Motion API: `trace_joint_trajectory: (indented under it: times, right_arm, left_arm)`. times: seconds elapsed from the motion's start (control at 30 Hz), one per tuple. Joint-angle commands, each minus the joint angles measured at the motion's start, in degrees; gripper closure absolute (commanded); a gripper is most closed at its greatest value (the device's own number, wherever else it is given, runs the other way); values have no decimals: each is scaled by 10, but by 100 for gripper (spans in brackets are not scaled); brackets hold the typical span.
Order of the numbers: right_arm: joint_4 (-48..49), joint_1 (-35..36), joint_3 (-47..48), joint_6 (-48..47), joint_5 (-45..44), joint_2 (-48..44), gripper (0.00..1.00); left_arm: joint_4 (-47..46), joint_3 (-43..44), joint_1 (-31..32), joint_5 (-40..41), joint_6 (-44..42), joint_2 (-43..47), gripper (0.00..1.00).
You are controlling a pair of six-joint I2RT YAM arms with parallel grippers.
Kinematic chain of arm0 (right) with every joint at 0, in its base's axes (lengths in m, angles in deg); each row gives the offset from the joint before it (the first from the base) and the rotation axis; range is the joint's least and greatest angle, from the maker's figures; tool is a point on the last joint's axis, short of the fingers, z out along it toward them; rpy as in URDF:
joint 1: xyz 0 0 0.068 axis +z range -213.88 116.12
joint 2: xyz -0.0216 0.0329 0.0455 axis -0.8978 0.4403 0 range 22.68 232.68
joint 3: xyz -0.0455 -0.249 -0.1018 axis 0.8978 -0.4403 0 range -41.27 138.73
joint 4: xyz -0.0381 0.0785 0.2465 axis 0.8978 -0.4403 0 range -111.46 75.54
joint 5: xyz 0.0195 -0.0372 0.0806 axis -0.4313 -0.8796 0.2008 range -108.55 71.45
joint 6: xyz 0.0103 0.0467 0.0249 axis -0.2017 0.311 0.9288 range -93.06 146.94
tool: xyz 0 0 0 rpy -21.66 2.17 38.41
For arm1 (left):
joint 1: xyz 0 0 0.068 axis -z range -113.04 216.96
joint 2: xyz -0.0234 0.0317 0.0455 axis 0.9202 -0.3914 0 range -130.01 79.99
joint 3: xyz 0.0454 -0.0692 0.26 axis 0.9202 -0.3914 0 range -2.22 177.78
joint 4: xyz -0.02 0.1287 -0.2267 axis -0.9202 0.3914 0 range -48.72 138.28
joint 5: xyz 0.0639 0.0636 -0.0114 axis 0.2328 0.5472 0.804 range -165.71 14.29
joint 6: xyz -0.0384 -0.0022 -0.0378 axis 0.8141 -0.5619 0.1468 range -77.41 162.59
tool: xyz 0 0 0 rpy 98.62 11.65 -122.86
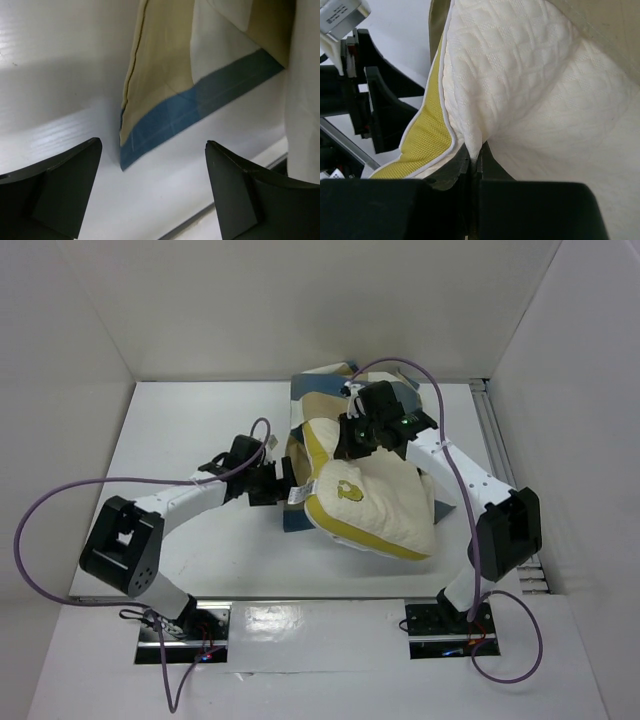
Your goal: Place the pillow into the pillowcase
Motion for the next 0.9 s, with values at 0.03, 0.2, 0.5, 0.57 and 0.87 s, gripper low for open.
trace_joint_trajectory:
  times: [0.03, 0.2, 0.5, 0.57, 0.87]
  right_arm:
    - [4, -6, 38, -11, 38, -33, 100]
    - [9, -25, 38, -11, 58, -39, 100]
    - [9, -37, 43, -11, 59, -50, 100]
    - [16, -37, 43, -5, 48, -38, 100]
    - [-50, -36, 363, -37, -68, 50, 100]
  left_arm:
    - [-53, 25, 23, 90, -3, -38, 2]
    - [-63, 62, 35, 86, 12, -107, 15]
    - [-100, 58, 51, 57, 52, -72, 100]
    - [-113, 51, 51, 25, 52, -46, 100]
    - [-107, 178, 51, -221, 65, 49, 100]
